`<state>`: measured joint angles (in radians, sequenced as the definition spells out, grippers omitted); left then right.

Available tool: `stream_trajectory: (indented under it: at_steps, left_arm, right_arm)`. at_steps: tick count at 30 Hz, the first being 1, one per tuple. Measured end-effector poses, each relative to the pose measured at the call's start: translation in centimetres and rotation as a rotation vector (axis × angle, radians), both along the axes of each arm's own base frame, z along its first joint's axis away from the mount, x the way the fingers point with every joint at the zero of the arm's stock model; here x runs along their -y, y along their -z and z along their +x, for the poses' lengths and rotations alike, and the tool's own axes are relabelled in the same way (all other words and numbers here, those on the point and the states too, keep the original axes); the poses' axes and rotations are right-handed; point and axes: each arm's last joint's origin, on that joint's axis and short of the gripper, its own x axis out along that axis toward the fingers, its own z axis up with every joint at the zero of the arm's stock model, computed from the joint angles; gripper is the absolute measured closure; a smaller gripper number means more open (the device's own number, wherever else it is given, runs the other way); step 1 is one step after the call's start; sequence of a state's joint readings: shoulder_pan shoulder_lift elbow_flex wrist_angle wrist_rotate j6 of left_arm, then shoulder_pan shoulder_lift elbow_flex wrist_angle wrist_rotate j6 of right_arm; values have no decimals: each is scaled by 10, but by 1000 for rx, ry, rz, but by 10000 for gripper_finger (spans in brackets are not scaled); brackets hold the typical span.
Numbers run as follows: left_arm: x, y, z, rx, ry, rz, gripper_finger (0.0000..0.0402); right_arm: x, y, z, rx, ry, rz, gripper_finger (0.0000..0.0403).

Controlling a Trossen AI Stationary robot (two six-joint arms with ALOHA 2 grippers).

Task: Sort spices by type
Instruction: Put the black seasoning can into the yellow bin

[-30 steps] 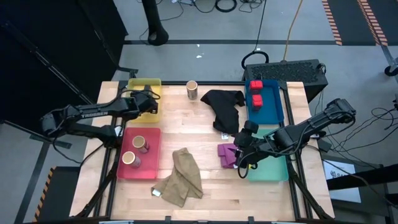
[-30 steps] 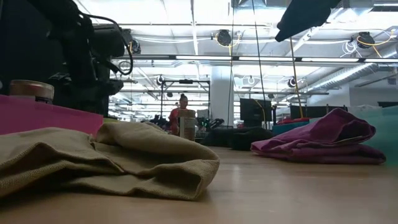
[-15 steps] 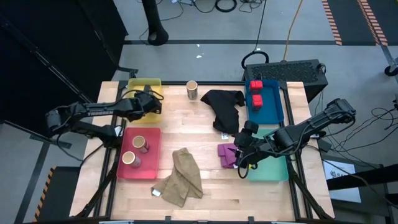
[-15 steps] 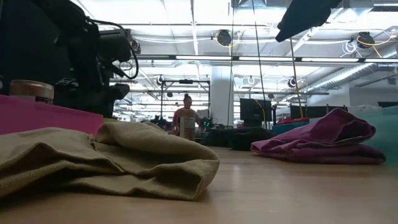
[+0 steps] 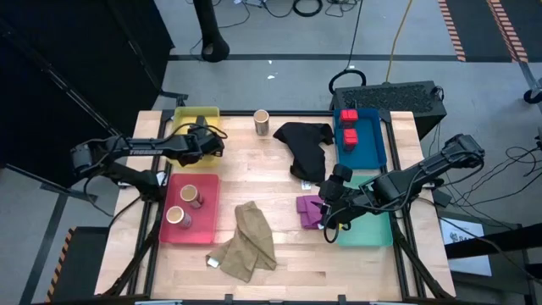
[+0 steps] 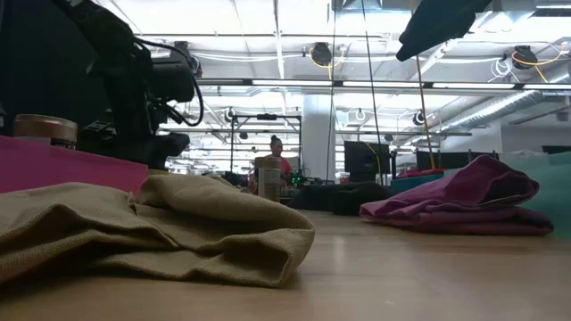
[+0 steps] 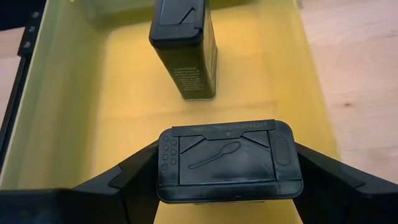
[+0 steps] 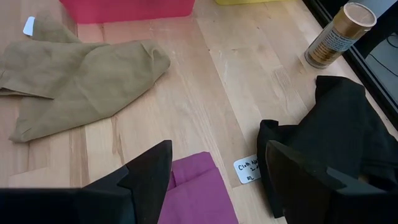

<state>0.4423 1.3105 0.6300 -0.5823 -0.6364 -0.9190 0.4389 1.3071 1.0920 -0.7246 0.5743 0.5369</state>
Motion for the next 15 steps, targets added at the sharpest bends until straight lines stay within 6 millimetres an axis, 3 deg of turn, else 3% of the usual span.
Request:
stream_trajectory:
  at_steps: [15]
  left_arm:
    - [-1, 2, 0, -8, -18, 10, 113]
  right_arm:
    - [0, 0, 0, 0, 0, 0, 161]
